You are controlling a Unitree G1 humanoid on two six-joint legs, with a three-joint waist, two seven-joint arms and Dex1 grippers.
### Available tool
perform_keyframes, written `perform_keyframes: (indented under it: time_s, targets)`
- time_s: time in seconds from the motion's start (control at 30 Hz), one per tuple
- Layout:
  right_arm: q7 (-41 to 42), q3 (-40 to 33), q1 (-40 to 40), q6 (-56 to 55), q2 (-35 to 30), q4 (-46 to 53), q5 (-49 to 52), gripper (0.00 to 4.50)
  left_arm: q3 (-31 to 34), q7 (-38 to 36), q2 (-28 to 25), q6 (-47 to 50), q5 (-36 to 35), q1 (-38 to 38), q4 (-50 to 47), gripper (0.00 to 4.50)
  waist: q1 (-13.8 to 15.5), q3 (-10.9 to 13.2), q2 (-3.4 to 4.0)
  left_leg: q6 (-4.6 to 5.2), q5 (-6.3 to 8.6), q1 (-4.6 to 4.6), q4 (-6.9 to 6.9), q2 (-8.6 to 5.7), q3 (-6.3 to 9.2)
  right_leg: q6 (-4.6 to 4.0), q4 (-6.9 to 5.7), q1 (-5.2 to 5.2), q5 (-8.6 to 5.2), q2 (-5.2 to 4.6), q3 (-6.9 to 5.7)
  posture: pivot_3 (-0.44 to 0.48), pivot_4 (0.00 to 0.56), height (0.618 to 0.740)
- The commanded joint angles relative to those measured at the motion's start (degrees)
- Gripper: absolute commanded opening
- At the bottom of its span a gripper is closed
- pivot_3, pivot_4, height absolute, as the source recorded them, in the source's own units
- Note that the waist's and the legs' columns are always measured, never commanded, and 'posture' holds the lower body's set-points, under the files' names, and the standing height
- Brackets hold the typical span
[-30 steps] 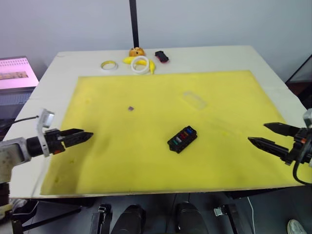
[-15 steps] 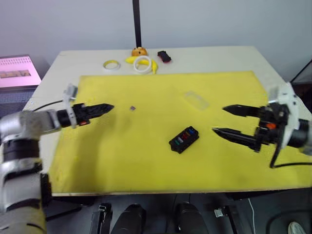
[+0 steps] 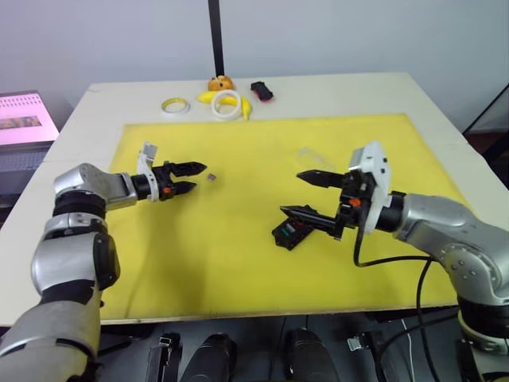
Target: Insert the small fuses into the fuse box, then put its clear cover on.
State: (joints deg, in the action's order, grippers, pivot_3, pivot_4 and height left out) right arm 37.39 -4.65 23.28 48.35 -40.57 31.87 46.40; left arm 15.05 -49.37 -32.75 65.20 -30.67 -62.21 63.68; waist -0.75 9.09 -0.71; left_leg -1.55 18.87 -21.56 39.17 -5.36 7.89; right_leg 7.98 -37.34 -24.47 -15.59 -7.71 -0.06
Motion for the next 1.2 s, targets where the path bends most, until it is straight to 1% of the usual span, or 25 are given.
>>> perform_keyframes:
  time_s: [0.03, 0.17, 0.3, 0.4, 0.5, 0.73, 0.8, 0.93, 1.0, 1.2]
  targets:
    - [-0.5, -0.3, 0.5, -1.1, 0.3, 1.7, -0.3, 4.47, 3.5, 1.6, 1.2, -0.6, -0.7, -2.1, 2.6, 4.50, 0.1, 0.0, 0.00, 0.00, 0.00, 0.00, 0.00, -0.01, 0.01, 0.00, -0.01, 0.00, 0.00, 0.00, 0.00, 0.000, 0.150, 0.740]
    - [-0.5, 0.2, 0.6, -0.9, 0.0, 1.9, -1.0, 4.47, 3.4, 1.6, 4.2, -1.5, 0.6, -2.1, 3.3, 4.50, 0.3, 0.0, 0.00, 0.00, 0.00, 0.00, 0.02, -0.05, 0.03, 0.00, -0.05, 0.02, 0.00, -0.03, 0.00, 0.000, 0.150, 0.740]
    - [-0.8, 0.2, 0.7, -0.7, -0.1, 1.7, -1.4, 4.47, 5.8, 3.6, 5.5, -3.5, 0.5, -2.6, 4.7, 4.50, 0.5, 0.0, 0.00, 0.00, 0.00, 0.00, 0.04, -0.11, 0.06, 0.00, -0.06, 0.04, 0.00, -0.05, 0.00, 0.000, 0.150, 0.740]
    - [-1.1, 0.3, 0.3, -0.8, -0.2, 1.9, -1.9, 4.47, 7.2, 6.6, 6.7, -5.5, 1.0, -3.0, 5.7, 4.50, 1.0, 0.0, 0.00, 0.00, 0.00, 0.01, 0.06, -0.13, 0.06, 0.00, -0.08, 0.05, 0.00, -0.06, 0.00, 0.000, 0.150, 0.740]
    - [-1.3, 0.0, 0.1, -0.7, -0.3, 2.0, -2.0, 4.47, 9.1, 7.6, 7.2, -5.2, 0.1, -3.7, 6.5, 4.50, 1.5, 0.0, 0.00, 0.00, -0.01, 0.01, 0.12, -0.15, 0.06, 0.00, -0.10, 0.08, 0.00, -0.06, 0.00, 0.000, 0.150, 0.740]
    - [-1.6, -0.4, -0.1, -0.7, -0.4, 2.1, -2.3, 4.47, 8.1, 4.2, 9.4, -2.6, 0.9, -4.8, 5.4, 4.50, 1.5, 0.0, -0.01, 0.00, -0.01, 0.01, 0.14, -0.25, 0.10, 0.00, -0.12, 0.10, 0.00, -0.08, 0.00, 0.000, 0.150, 0.740]
    - [-1.7, -0.3, -0.1, -0.6, -0.4, 2.1, -2.4, 4.47, 8.3, 4.5, 9.8, -3.0, 1.1, -5.1, 5.4, 4.50, 1.4, 0.0, -0.01, 0.00, 0.00, 0.00, 0.13, -0.25, 0.10, 0.00, -0.11, 0.10, 0.00, -0.08, 0.00, 0.000, 0.150, 0.740]
    - [-2.1, -0.3, -0.6, -0.5, -0.6, 2.3, -2.7, 4.47, 9.1, 7.1, 10.9, -4.7, 1.5, -5.5, 6.1, 4.50, 1.2, 0.0, -0.01, 0.00, -0.01, 0.01, 0.10, -0.23, 0.08, 0.01, -0.12, 0.06, 0.00, -0.06, 0.00, 0.000, 0.150, 0.740]
    - [-2.3, -0.4, -0.9, -0.5, -0.7, 2.4, -2.7, 4.47, 10.4, 9.8, 11.0, -6.1, 1.2, -5.5, 6.7, 4.50, 1.2, 0.0, -0.01, -0.01, -0.01, 0.01, 0.10, -0.23, 0.08, 0.01, -0.12, 0.06, 0.00, -0.07, 0.00, 0.000, 0.150, 0.740]
    - [-2.9, -1.0, -1.5, -0.4, -1.0, 2.8, -2.7, 4.47, 14.4, 15.5, 10.0, -8.8, -0.2, -5.0, 7.9, 4.50, 1.1, 0.0, -0.01, -0.02, -0.01, 0.04, 0.10, -0.22, 0.07, 0.01, -0.13, 0.06, 0.00, -0.06, 0.01, 0.000, 0.150, 0.740]
